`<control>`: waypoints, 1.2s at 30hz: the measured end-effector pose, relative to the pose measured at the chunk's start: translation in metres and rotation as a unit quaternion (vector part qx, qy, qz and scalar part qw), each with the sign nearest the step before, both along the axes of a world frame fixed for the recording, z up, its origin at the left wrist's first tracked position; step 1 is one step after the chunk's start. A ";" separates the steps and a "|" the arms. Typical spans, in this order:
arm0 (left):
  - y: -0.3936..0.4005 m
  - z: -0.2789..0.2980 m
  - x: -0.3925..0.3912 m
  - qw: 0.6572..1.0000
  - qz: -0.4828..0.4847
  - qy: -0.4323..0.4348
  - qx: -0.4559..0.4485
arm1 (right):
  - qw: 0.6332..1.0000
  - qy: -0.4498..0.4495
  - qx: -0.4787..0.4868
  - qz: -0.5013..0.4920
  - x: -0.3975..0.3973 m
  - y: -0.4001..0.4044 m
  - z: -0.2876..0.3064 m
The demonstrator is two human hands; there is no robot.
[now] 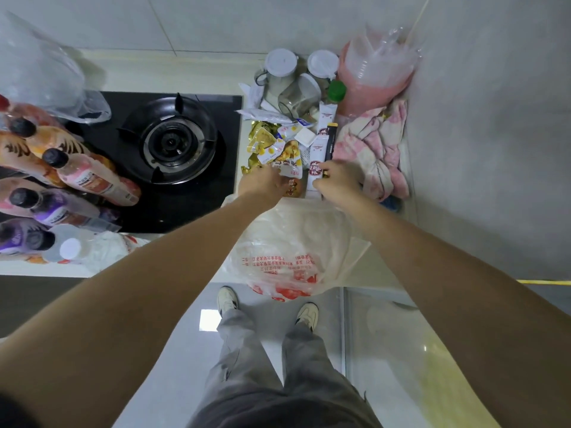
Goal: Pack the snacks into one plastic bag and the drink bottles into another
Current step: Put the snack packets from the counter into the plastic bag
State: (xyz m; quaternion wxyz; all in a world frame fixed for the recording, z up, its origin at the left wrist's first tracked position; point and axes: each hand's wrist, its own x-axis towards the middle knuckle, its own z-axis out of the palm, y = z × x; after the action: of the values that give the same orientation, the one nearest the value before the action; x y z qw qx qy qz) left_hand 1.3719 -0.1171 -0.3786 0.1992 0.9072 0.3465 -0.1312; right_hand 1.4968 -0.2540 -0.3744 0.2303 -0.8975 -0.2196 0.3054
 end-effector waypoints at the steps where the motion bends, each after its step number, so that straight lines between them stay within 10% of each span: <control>1: -0.001 -0.003 0.001 1.000 0.004 0.004 -0.002 | 1.000 0.026 0.002 -0.006 0.000 0.002 -0.001; 15: -0.004 -0.022 0.000 0.998 0.009 -0.060 0.013 | 0.958 0.060 0.159 -0.229 -0.003 0.020 -0.026; 21: 0.010 -0.009 -0.018 0.982 0.066 -0.148 -0.098 | 0.929 0.008 0.212 -0.302 0.002 0.021 -0.013; 26: 0.010 0.015 -0.048 0.942 0.109 -0.232 -0.215 | 0.886 0.166 0.294 -0.317 -0.015 0.007 0.001; 36: -0.049 0.025 -0.132 0.911 0.223 -0.152 -0.313 | 0.900 0.224 0.225 -0.298 -0.127 -0.081 0.029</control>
State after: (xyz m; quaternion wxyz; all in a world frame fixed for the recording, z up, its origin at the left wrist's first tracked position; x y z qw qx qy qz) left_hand 1.2396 -0.1662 -0.3532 0.5474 0.7065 0.4463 -0.0456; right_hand 1.3699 -0.3345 -0.3450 0.5490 -0.7535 0.0527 0.3579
